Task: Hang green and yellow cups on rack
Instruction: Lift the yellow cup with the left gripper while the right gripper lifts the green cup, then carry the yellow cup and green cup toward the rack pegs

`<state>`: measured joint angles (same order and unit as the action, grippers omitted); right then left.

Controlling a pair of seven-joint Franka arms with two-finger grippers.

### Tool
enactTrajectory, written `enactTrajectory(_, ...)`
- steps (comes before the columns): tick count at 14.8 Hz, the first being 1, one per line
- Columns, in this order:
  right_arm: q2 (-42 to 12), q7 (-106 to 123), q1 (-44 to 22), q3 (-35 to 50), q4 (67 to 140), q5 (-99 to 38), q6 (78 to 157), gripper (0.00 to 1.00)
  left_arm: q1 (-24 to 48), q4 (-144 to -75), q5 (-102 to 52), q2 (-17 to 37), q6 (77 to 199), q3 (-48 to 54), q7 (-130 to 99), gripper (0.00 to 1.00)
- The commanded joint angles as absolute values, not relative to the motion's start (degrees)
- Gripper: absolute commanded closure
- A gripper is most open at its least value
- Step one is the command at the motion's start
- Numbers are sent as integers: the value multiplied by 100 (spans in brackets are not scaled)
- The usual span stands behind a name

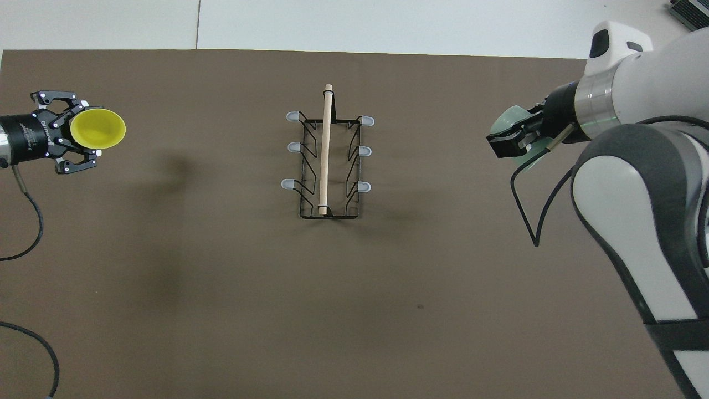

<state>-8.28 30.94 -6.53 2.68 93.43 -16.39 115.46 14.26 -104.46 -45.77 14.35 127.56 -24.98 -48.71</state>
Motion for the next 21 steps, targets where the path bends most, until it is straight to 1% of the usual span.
enactTrajectory(1, -422, 3173, -711, 325, 10211, -2196, 12547, 100, 1591, -10353, -3441, 1170, 12665, -2278, -5168, 100)
enactTrajectory(5, -378, 3164, -1010, 325, 10538, -2881, 13700, 100, 1591, -10388, -1700, 818, 12639, -1531, -5500, 100)
enactTrajectory(8, -325, 3173, -1230, 325, 10660, -3400, 14359, 100, 1591, -10450, -951, 642, 12639, -1082, -5695, 100)
enactTrajectory(11, -273, 3304, -1668, 325, 11090, -4137, 15701, 100, 1591, -10582, -327, 379, 12647, -696, -5730, 100)
enactTrajectory(14, -150, 3830, -2152, 325, 11547, -4919, 16696, 100, 1591, -10652, 481, 316, 12682, -212, -5862, 100)
enactTrajectory(16, -79, 4348, -2328, 325, 11706, -5464, 17031, 100, 1591, -10670, 982, 316, 12735, 78, -6098, 100)
enactTrajectory(18, -70, 4631, -2775, 325, 11725, -6289, 17584, 100, 1591, -10775, 1448, 264, 12927, 333, -6266, 100)
enactTrajectory(20, -53, 5034, -3040, 325, 11821, -6897, 18016, 100, 1591, -11055, 1887, 203, 13462, 535, -6739, 100)
enactTrajectory(21, -27, 5262, -3102, 325, 11839, -7169, 18087, 100, 1591, -11205, 2090, 159, 13708, 606, -7020, 100)
